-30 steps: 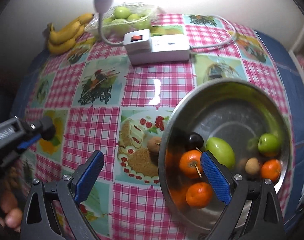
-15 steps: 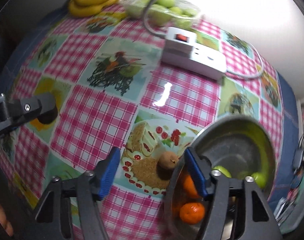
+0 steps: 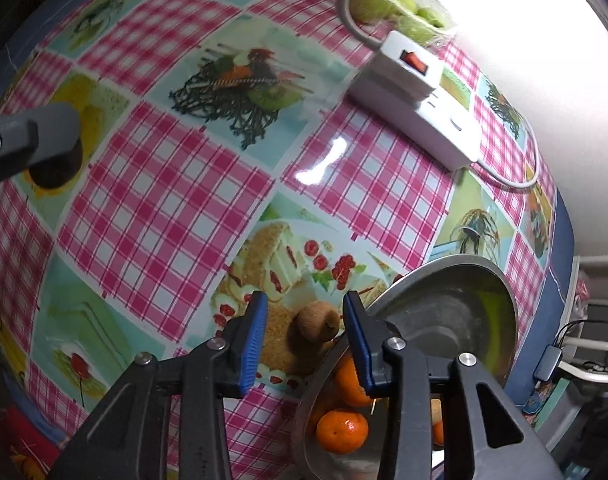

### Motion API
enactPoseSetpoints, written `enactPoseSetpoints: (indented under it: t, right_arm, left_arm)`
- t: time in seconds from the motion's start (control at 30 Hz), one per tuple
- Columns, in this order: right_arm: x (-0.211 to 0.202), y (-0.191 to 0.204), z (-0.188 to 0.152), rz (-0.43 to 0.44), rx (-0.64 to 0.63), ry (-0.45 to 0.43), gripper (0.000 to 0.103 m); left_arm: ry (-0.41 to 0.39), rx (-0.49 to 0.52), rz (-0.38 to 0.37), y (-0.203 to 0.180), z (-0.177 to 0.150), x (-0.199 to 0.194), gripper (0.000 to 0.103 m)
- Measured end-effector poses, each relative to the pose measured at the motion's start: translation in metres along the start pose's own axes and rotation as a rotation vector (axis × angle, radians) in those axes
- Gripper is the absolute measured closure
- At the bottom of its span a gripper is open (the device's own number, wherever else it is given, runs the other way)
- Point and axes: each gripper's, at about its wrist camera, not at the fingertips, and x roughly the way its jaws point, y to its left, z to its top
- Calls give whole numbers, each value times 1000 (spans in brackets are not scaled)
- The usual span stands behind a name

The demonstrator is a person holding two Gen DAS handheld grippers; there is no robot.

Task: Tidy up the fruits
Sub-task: 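Grasp the round brown fruit with the right gripper while the left holds the plum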

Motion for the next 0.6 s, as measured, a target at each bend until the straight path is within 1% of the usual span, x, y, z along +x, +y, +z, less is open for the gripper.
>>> enactPoseSetpoints:
  t: [0.03, 0.1, 0.13, 0.27, 0.37, 0.43, 0.53, 0.6]
  right_arm:
    - [-1, 5, -2, -14, -11, 7, 66]
    - [1, 13, -2, -39, -31, 27, 72]
    - [1, 15, -3, -47, -35, 34, 73]
    - [0, 17, -8, -42, -30, 40, 74]
    - [7, 10, -11, -79, -30, 62, 74]
    - [9, 3, -13, -94, -6, 67, 74]
    - [11, -5, -18, -52, 24, 68, 74]
    - [12, -6, -19, -41, 26, 65, 74]
  left_arm:
    - [0, 0, -1, 0, 0, 0, 73]
    - [-2, 0, -4, -1, 0, -1, 73]
    - [-2, -1, -5, 0, 0, -1, 73]
    - [0, -6, -7, 1, 0, 0, 73]
    - [2, -8, -11, 1, 0, 0, 73]
    - [1, -8, -14, 1, 1, 0, 73]
    - [-1, -3, -12, -1, 0, 0, 73]
    - [0, -2, -13, -2, 0, 0, 73]
